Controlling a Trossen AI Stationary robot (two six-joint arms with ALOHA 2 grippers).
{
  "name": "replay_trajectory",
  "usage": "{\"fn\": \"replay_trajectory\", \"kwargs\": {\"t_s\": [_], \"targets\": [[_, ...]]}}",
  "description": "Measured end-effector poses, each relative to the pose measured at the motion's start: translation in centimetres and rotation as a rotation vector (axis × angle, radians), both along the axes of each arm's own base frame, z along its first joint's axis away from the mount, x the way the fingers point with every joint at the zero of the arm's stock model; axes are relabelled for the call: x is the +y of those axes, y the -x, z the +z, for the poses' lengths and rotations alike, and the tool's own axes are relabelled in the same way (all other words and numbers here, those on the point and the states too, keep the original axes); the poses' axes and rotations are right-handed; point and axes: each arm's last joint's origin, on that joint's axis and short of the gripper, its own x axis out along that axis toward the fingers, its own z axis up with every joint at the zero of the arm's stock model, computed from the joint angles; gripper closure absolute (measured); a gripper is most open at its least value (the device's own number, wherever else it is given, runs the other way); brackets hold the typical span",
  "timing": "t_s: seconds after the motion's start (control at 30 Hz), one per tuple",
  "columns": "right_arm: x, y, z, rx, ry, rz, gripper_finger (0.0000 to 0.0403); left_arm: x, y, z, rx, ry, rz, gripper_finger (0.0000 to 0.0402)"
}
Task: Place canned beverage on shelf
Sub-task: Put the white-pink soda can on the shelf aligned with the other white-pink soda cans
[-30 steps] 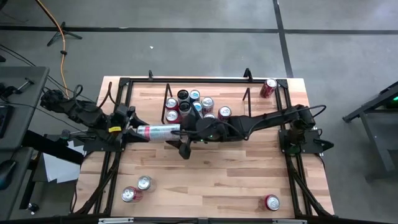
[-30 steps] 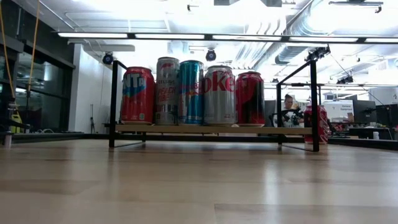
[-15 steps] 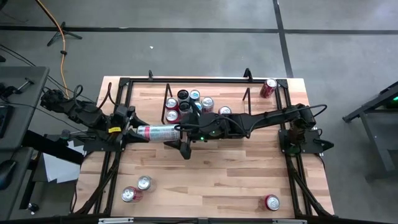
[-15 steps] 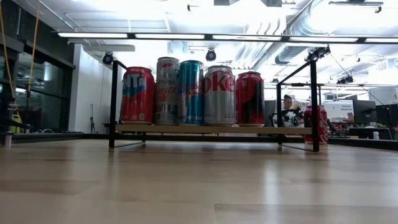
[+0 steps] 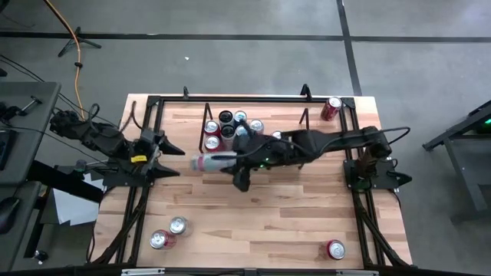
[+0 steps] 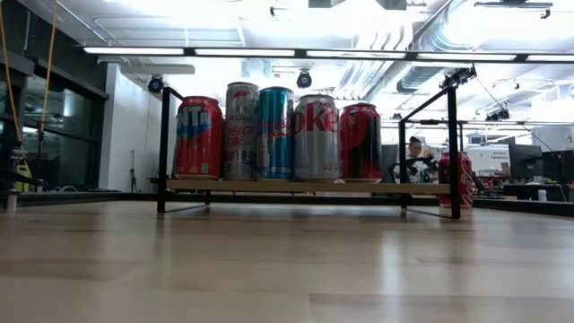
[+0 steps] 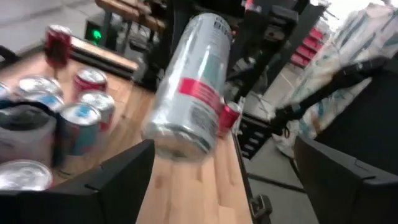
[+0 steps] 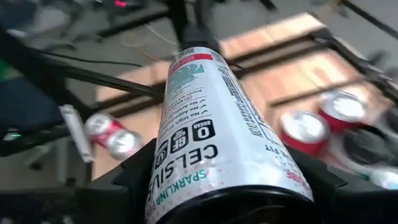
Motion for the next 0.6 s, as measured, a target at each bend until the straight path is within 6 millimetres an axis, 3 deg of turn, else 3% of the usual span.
{"fn": "replay_trajectory", "kwargs": {"t_s": [0.13, 0.47, 0.6], "targets": [[-0.6, -0.2, 0.1, 0.134, -0.028, -0.074, 0.0161, 0.7, 0.9, 0.1, -0.017, -0.015, 0.077, 0.0064], [0.2, -3.9, -7.6, 0.539, -0.165, -0.038, 0.0161, 1.0, 1.2, 0.2, -0.033, -0.037, 0.136, 0.0061], [0.7, -4.1, -9.3, 0.626, -0.179, -0.023, 0.0161, 0.7, 0.5, -0.3, 0.018, -0.069, 0.143, 0.0060]]}}
